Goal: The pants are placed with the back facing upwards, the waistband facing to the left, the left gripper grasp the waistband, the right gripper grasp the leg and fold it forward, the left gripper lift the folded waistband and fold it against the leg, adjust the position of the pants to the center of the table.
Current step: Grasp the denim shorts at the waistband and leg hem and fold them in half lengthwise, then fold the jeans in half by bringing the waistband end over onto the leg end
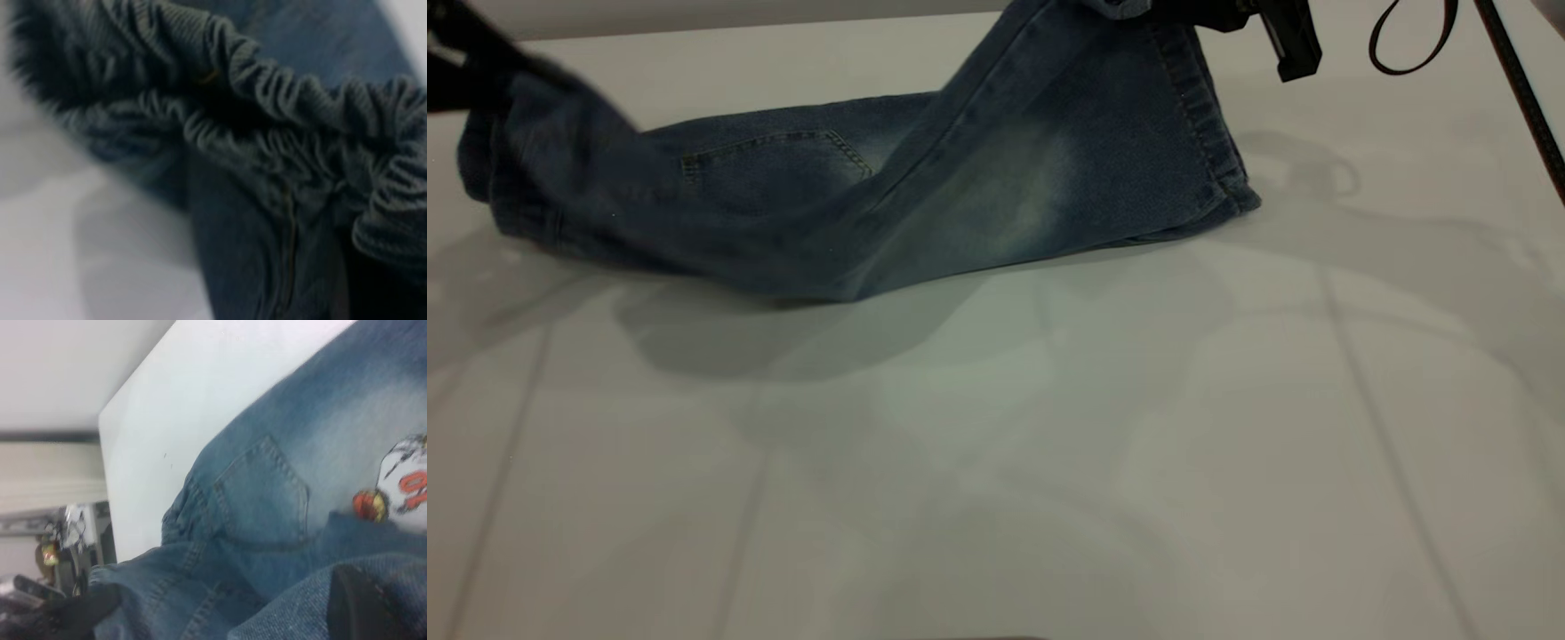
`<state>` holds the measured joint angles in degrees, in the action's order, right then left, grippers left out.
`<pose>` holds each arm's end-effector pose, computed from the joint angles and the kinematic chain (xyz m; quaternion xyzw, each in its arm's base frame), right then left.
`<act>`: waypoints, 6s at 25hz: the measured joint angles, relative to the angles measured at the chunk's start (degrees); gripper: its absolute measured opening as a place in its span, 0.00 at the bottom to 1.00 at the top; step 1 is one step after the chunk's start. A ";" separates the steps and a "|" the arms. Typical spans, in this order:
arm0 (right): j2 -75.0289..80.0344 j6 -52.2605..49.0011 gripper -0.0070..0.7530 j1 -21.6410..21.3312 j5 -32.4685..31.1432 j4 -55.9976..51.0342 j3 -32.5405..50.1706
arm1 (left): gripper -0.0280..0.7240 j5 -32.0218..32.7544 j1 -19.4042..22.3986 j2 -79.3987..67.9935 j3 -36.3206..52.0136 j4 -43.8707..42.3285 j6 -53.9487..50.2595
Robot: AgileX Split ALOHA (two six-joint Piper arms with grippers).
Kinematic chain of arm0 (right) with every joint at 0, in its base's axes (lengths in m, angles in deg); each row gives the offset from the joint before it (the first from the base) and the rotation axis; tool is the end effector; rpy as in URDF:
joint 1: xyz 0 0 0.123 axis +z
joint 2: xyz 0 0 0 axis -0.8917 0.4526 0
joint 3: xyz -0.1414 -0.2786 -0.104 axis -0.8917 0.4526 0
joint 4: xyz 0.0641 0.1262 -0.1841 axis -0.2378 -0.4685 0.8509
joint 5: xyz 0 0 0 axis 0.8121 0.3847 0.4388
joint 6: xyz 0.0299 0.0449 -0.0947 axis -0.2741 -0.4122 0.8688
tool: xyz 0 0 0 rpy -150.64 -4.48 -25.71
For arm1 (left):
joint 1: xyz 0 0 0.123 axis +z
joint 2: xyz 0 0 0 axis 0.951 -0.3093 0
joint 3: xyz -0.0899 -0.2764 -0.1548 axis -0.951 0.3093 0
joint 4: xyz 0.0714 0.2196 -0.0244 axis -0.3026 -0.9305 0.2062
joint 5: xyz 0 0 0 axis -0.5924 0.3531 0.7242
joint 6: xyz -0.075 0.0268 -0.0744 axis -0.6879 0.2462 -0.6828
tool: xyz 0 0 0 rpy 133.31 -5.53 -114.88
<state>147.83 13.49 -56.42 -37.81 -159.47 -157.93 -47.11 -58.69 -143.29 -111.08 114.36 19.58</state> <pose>0.4357 0.1222 0.1711 0.2159 0.8258 0.4838 0.1931 0.3741 0.0315 0.1967 -0.3766 0.8526 -0.3115 0.1851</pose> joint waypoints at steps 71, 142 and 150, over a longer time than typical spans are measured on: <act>15.89 -31.01 0.43 -0.56 6.17 -0.46 -19.51 | 0.68 -4.56 0.25 -20.54 -19.95 34.41 13.78; 15.94 -1.45 0.67 3.05 -13.52 9.01 -19.56 | 0.77 -0.53 7.06 -27.30 -20.91 6.76 16.48; 15.94 -1.50 0.67 3.23 -13.82 9.01 -19.61 | 0.18 -1.04 6.20 -28.66 -20.98 8.31 18.61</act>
<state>163.77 11.98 -53.19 -51.63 -150.46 -177.54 -48.16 -52.49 -171.94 -132.06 122.67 38.19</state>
